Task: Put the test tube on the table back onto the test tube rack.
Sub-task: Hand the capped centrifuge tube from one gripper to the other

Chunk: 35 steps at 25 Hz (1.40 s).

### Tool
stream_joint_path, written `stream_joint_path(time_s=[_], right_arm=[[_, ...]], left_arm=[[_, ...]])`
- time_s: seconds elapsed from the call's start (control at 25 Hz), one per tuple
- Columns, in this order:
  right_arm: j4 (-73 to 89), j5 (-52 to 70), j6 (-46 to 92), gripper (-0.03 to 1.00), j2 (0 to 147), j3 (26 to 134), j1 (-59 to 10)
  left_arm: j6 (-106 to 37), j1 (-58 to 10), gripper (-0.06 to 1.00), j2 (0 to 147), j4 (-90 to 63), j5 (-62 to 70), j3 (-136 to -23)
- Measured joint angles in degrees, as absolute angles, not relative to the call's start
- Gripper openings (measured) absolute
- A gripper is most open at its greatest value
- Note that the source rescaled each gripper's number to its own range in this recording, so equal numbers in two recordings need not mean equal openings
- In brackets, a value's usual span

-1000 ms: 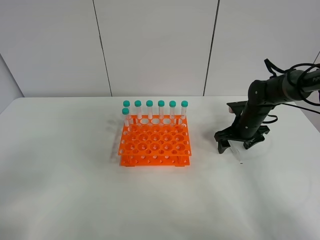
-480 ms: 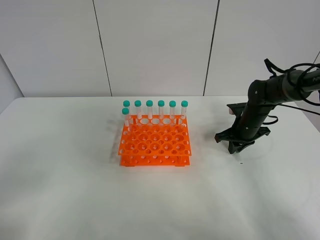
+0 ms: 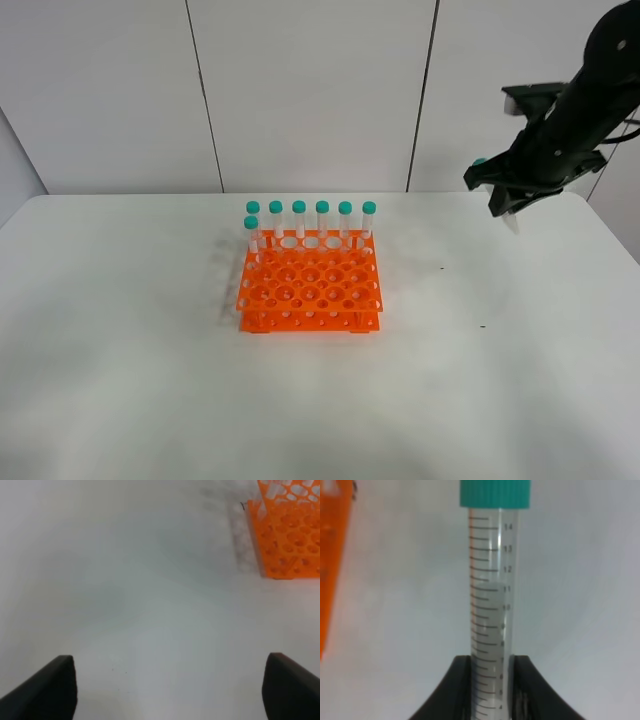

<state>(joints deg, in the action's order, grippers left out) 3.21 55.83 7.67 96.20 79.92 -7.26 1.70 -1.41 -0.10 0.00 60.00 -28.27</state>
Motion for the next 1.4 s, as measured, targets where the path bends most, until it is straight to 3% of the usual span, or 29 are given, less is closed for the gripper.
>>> stream_joint_path(time_s=[0.28,0.48,0.64,1.0,1.2,1.4], right_arm=[[0.68,53.73,7.61,0.02,78.12,65.07,-13.62],[5.63,48.99,7.98,0.02,66.82,53.05,-19.67],[11.52,45.69,14.79,0.02,63.56,46.15,-20.6],[39.63,42.47,50.09,0.02,63.64,44.32,-20.71],[43.41,40.48,56.07,0.02,64.46,44.32,-20.71],[47.02,40.29,58.22,0.02,70.35,44.32,-20.71]], left_arm=[[1.7,-1.41,0.97,-0.1,0.0,60.0,-28.27],[1.7,-1.41,0.97,-0.1,0.0,60.0,-28.27],[1.7,-1.41,0.97,-0.1,0.0,60.0,-28.27],[1.7,-1.41,0.97,-0.1,0.0,60.0,-28.27],[1.7,-1.41,0.97,0.53,-1.2,59.03,-29.27],[-1.94,-1.41,0.97,13.42,-10.39,51.6,-35.83]])
